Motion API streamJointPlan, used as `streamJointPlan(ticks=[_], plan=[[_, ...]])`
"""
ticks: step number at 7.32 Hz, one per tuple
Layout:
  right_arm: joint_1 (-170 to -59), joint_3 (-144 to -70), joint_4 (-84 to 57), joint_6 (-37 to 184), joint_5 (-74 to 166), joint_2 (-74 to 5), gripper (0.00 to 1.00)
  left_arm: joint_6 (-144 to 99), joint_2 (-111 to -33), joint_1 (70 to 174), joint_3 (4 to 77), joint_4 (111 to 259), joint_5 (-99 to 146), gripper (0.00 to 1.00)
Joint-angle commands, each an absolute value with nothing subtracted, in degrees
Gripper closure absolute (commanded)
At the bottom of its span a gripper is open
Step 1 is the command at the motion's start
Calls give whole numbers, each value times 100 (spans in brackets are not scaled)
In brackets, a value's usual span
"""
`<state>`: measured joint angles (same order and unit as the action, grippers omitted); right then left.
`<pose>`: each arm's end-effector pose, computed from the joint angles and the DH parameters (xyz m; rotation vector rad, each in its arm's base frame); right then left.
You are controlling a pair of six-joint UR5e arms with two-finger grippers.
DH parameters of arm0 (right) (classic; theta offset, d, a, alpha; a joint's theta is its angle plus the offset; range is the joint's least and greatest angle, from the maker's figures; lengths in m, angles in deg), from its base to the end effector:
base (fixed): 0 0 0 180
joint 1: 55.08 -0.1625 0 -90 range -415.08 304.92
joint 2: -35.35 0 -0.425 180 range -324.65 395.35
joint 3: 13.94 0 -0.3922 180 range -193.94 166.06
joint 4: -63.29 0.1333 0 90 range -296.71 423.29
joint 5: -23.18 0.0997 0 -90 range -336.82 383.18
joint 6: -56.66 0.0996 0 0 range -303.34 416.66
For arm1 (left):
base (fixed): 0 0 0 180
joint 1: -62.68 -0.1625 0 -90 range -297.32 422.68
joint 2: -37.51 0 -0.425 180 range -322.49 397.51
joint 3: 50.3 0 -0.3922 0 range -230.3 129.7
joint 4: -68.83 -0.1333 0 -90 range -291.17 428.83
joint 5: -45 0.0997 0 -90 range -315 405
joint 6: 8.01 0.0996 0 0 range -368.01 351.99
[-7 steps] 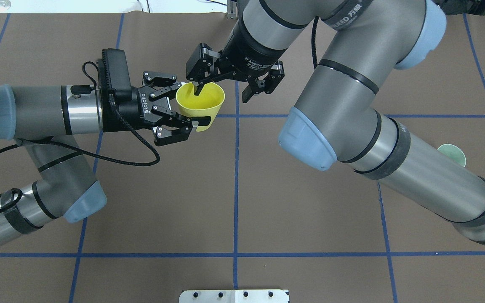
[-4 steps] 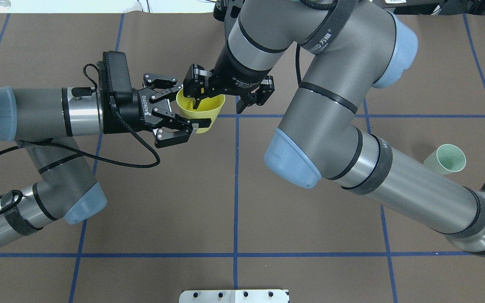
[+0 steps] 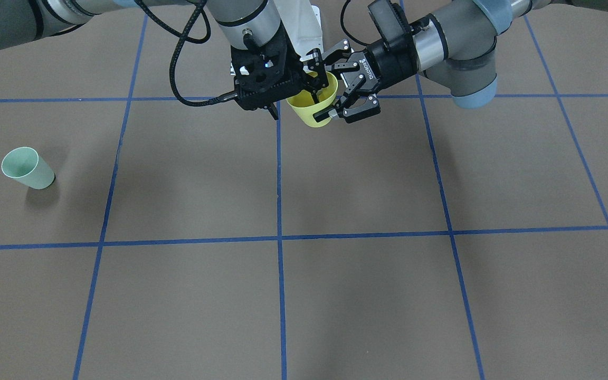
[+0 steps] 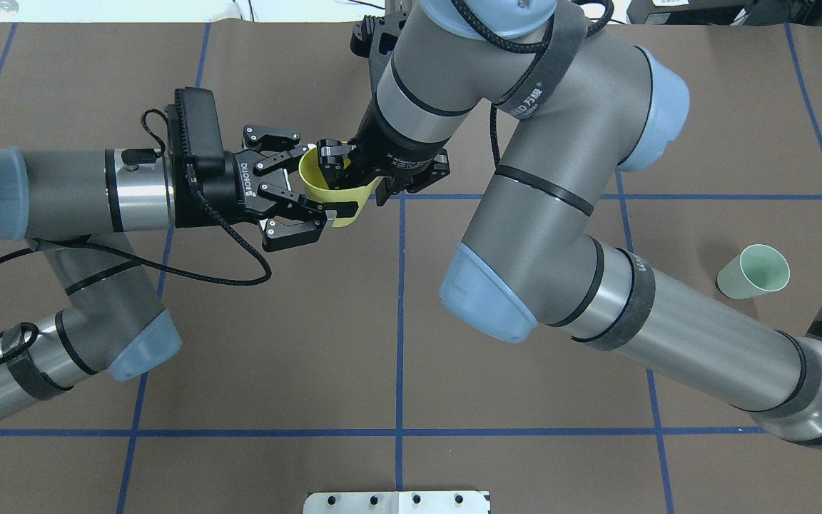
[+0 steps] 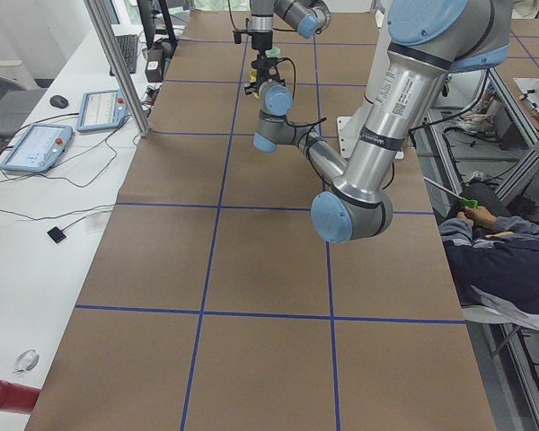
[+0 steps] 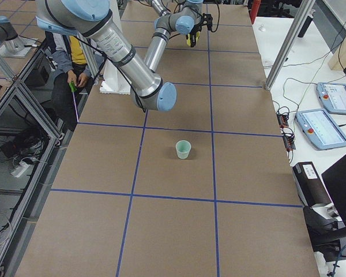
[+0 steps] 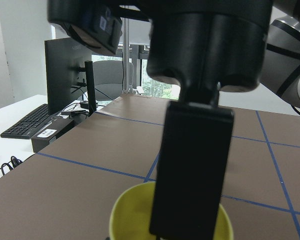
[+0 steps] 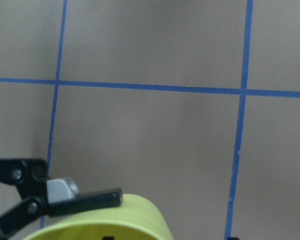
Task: Transfer and stack yellow cup on green cup
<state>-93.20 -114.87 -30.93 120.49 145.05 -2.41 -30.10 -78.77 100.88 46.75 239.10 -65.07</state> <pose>-0.4512 -0.4567 0.0310 0.1041 -1.1131 -0.0996 0.3801 -0.4252 0.1993 1.4642 1.3920 0.6799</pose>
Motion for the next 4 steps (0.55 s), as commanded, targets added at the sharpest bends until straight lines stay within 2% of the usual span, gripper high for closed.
streamJointPlan(ticks=[1,4], plan=[[-9340,-11536,-3093,12012,14500,-227,100,-3007,-7868,10074,4674,23908,-6504,1],[-9419,-11615,-3128,12012,14500,-315,100,-3016,-7798,10065,4665,23899,-6504,1]])
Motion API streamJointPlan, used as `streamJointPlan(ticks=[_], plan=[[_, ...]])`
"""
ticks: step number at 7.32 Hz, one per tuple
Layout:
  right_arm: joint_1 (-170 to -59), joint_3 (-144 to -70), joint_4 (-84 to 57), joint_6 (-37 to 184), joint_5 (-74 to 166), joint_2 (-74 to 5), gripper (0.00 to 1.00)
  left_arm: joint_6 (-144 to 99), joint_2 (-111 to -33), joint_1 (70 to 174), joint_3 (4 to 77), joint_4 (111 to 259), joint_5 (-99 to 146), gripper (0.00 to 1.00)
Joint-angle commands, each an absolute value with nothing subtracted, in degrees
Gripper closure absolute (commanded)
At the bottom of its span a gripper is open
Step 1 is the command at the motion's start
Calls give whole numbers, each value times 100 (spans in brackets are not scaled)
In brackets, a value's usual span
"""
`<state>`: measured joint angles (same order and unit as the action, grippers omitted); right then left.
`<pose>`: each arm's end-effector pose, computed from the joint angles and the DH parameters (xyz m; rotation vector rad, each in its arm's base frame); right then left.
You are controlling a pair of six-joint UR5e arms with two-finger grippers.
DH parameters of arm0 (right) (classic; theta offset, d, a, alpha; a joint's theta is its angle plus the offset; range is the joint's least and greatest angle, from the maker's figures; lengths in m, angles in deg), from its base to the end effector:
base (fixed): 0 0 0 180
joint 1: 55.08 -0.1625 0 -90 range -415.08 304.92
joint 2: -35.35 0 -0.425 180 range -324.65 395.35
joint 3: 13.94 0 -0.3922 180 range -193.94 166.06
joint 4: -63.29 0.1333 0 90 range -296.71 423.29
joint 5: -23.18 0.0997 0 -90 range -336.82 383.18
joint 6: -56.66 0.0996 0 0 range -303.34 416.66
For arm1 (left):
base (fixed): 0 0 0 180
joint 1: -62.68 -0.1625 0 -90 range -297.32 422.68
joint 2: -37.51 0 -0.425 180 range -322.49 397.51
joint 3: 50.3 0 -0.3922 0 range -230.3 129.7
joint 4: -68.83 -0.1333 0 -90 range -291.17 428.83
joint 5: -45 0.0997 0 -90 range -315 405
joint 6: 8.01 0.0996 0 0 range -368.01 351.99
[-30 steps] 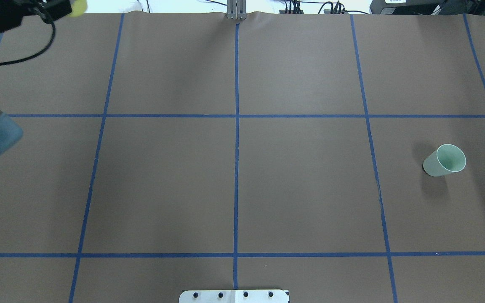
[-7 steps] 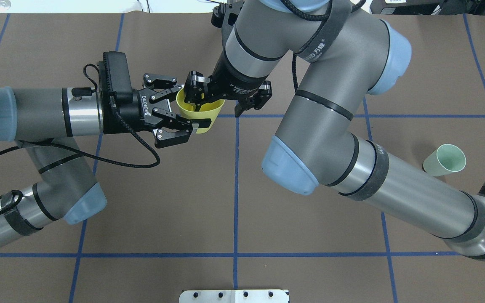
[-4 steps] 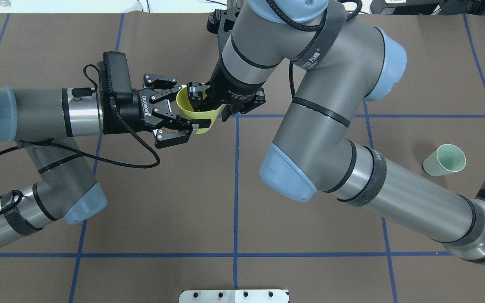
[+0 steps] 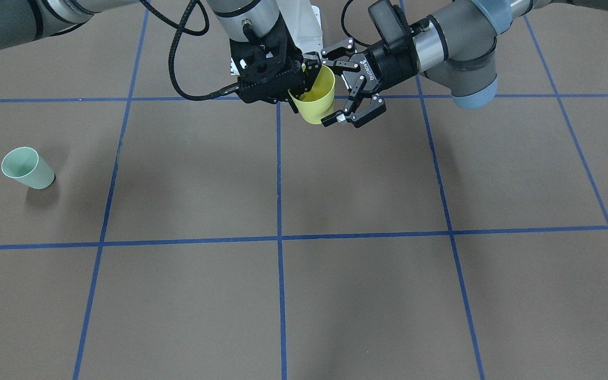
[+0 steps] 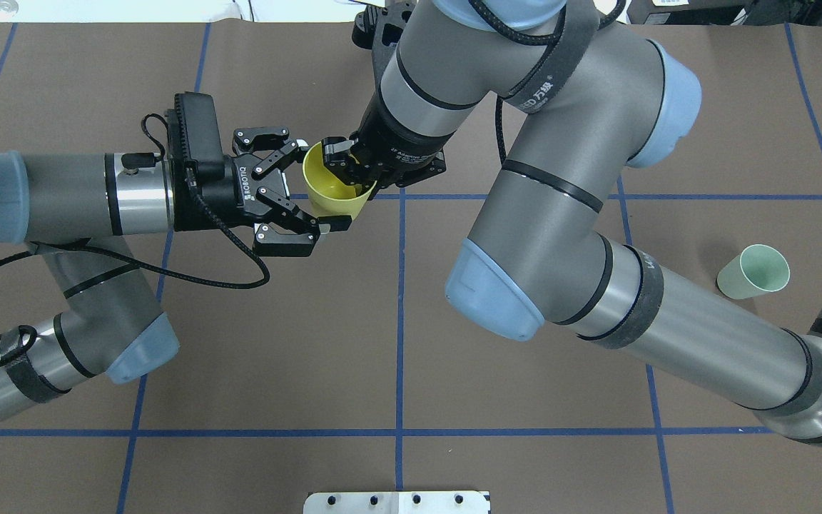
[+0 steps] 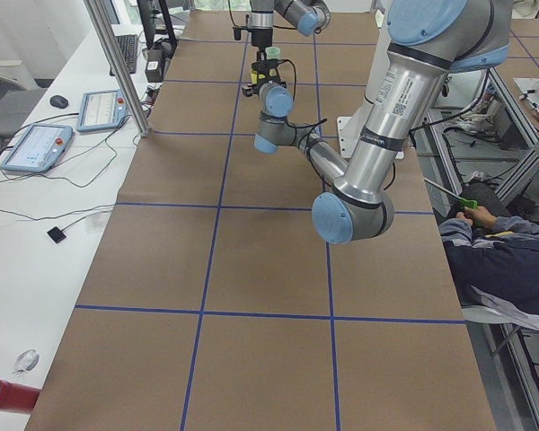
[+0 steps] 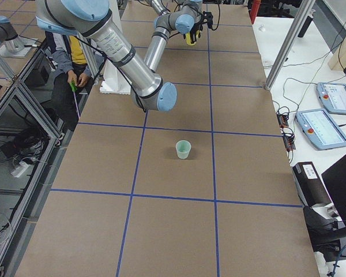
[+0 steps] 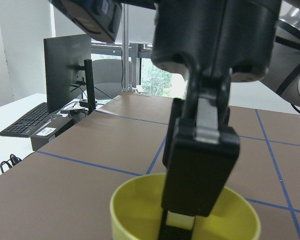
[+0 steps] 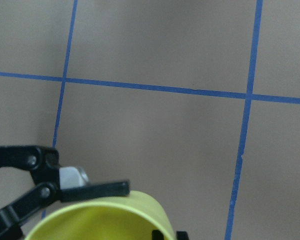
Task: Transfer and stack yellow cup on green cup
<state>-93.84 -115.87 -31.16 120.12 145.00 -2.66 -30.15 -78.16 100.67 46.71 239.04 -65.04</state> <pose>-0.4413 -0.4579 0.0291 0.1201 -1.1186 -0.0977 0.3816 -0.4239 0.2055 1.4505 1.3890 0.6815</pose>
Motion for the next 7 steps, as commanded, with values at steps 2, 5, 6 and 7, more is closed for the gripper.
streamJointPlan(ticks=[2,5,6,7], plan=[[-9576,-11615,-3137,12012,14500,-394,100,-3007,-7789,10065,4586,23908,-6504,1],[-10365,-11703,-3215,12012,14509,-762,100,-3024,-7789,10074,4515,23899,-6495,1],[-10673,-11738,-3216,12012,14526,-981,100,-3077,-7702,10074,4489,23847,-6478,1],[-10920,-11747,-3216,12012,14517,-1209,100,-3077,-7379,10082,4411,23837,-6425,1]])
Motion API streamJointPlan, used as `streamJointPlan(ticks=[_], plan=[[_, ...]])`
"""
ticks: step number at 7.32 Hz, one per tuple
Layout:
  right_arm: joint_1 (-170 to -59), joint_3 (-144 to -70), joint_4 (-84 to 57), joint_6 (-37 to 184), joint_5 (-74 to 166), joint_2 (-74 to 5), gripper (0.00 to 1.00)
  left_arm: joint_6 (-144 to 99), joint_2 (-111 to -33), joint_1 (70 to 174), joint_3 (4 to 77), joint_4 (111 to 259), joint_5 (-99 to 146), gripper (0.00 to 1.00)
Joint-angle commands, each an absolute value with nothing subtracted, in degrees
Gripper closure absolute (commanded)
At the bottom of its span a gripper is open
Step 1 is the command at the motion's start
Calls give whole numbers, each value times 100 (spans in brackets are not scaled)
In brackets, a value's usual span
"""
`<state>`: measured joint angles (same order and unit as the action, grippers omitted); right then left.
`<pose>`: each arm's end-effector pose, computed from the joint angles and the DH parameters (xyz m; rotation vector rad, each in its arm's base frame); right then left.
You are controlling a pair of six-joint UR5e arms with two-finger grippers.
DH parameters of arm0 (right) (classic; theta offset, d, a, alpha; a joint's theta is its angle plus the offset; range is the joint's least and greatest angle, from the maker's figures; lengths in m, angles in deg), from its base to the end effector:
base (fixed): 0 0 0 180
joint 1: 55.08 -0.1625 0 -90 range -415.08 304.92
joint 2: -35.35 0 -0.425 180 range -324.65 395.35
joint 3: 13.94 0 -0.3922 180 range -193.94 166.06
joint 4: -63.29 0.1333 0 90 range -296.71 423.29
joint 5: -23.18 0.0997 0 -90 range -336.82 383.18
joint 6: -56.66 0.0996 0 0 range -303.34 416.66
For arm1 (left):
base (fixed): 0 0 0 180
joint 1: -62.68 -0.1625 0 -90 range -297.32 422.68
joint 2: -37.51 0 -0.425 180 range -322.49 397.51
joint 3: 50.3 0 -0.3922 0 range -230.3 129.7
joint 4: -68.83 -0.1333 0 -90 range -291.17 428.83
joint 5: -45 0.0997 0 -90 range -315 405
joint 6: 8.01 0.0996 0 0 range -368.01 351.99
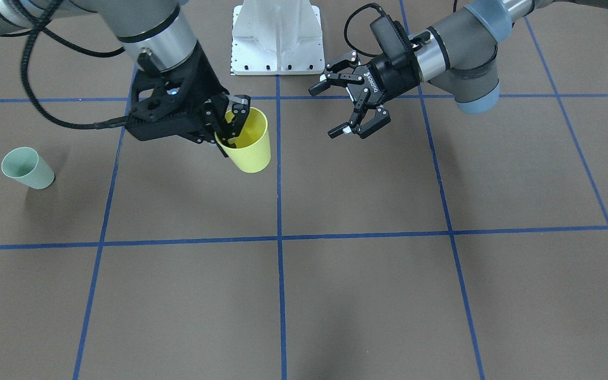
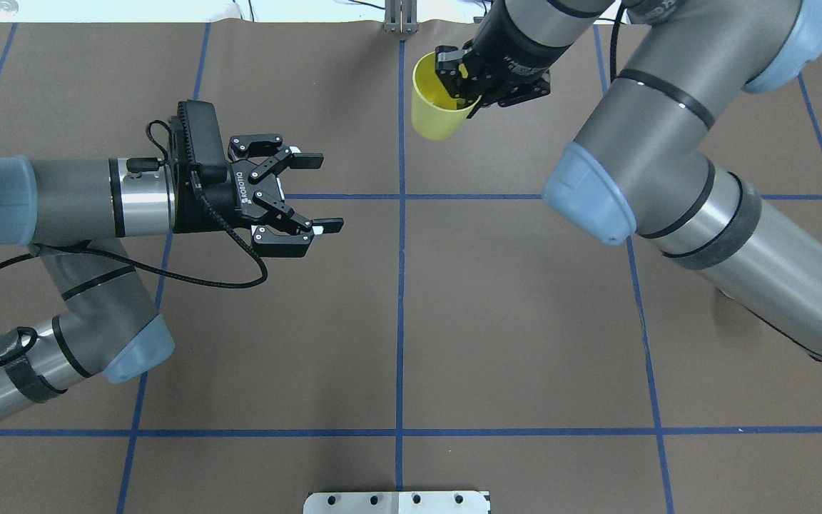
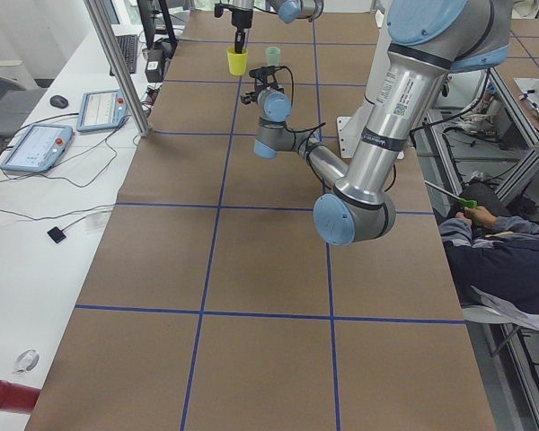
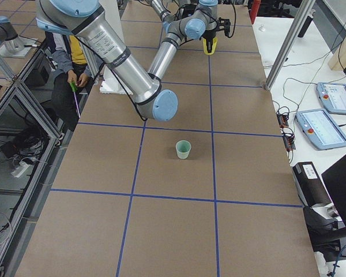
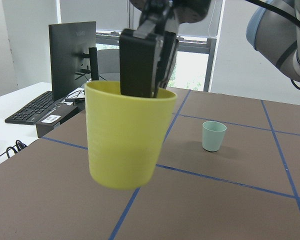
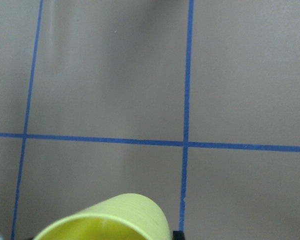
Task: Transfer and stack yellow cup on green cup
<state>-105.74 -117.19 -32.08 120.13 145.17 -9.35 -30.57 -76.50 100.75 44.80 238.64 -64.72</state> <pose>-0.3397 -0.5415 0.0977 0.1588 -1.0261 0.1237 0.3888 -0.4312 0.2352 1.3865 1.3540 0.6716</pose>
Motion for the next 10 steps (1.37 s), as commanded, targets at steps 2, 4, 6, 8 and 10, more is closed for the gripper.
streamJointPlan(ticks=[2,4,6,8,10], plan=[[-11359,-11870,-3216,11367,14552,-1736,100,-4220,-6895,10161,4200,23785,-5761,0],[-11799,-11949,-3216,10548,14596,-2246,100,-4387,-6298,10834,4015,23288,-5467,0],[-12090,-11958,-3207,9844,14623,-2660,100,-4361,-5718,11573,4006,22278,-5475,0],[-12493,-12011,-3155,8976,15068,-3142,100,-3208,-5539,12599,4032,20848,-6051,0],[-12898,-12203,-3145,8166,15457,-3696,100,-1680,-5635,13889,4058,19173,-7173,0]])
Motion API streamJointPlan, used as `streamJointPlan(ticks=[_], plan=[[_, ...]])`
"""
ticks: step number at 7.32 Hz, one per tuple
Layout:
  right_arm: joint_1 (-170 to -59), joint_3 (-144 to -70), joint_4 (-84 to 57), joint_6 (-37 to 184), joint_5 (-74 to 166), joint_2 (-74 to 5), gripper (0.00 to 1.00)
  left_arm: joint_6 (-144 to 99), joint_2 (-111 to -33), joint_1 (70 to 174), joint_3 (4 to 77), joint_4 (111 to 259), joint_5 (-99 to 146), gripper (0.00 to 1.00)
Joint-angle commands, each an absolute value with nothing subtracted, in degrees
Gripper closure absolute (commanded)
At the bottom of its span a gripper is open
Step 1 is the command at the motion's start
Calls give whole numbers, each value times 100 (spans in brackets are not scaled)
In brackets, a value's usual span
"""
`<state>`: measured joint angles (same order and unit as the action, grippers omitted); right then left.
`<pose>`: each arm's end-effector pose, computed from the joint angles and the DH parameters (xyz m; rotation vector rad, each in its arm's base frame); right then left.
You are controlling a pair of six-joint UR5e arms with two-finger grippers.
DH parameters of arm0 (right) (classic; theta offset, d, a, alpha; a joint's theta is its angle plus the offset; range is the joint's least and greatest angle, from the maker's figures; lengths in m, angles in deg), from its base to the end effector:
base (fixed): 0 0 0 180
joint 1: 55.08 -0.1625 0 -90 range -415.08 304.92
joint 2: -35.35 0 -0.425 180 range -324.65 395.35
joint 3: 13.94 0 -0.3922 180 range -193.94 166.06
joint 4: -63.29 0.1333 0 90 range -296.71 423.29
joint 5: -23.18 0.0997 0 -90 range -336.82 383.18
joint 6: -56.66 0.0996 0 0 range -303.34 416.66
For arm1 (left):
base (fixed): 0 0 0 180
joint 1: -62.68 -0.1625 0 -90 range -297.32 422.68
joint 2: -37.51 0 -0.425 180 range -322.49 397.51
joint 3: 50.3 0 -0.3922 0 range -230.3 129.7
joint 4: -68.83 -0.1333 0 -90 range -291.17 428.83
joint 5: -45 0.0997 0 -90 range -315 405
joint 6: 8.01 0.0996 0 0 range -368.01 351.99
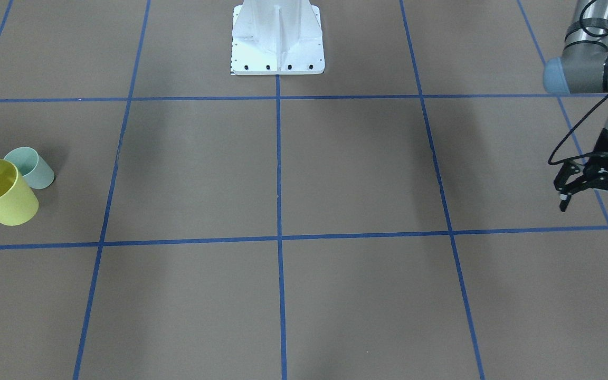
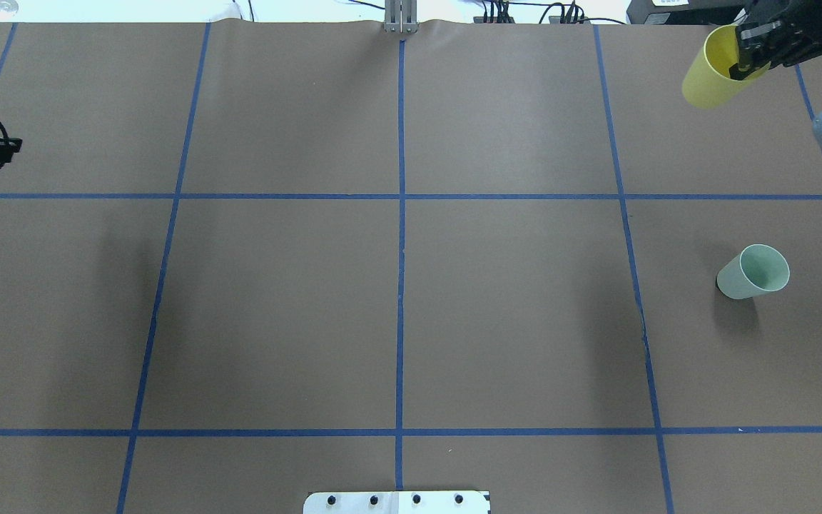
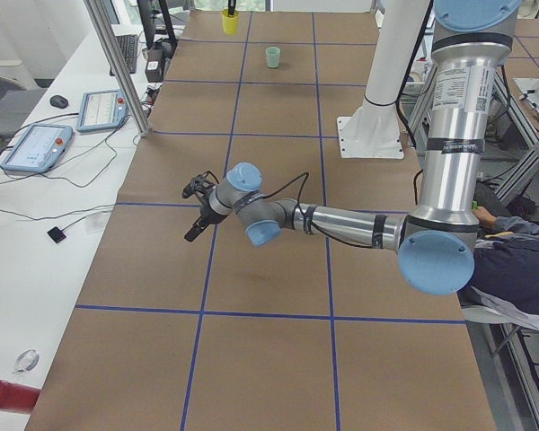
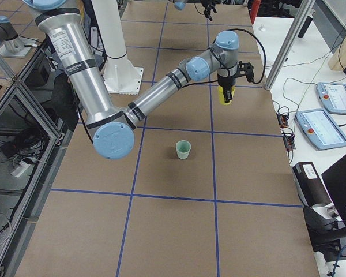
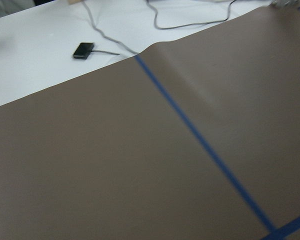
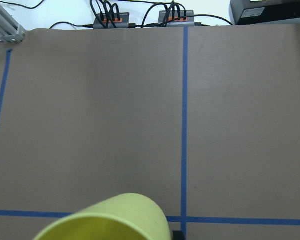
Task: Transfer and stack yellow cup on green cup
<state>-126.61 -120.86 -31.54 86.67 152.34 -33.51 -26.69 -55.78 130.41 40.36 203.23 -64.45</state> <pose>-0.1194 -0.5798 0.3271 0.2349 -0.8326 -0.0094 0.1166 -0.5489 0.5477 0.6718 0.5917 0.2016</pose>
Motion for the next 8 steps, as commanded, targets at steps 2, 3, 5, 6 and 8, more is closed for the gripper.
streamJointPlan(ticks=[2,3,5,6,8], plan=[[-13005,-12301,-3119,7909,15554,-3970,100,-854,-5917,15105,4111,17175,-7926,0],[-13040,-12301,-3119,7638,15563,-4102,100,-810,-5891,15275,4033,16714,-7902,0],[-13093,-12336,-3119,7242,15703,-4409,100,292,-5829,15663,3839,16318,-8041,0],[-13084,-12397,-2954,7144,15834,-4680,100,359,-5820,15664,3891,15740,-8181,0],[-13076,-12450,-1842,7553,15844,-5540,100,350,-5514,15655,3970,15654,-8986,0]])
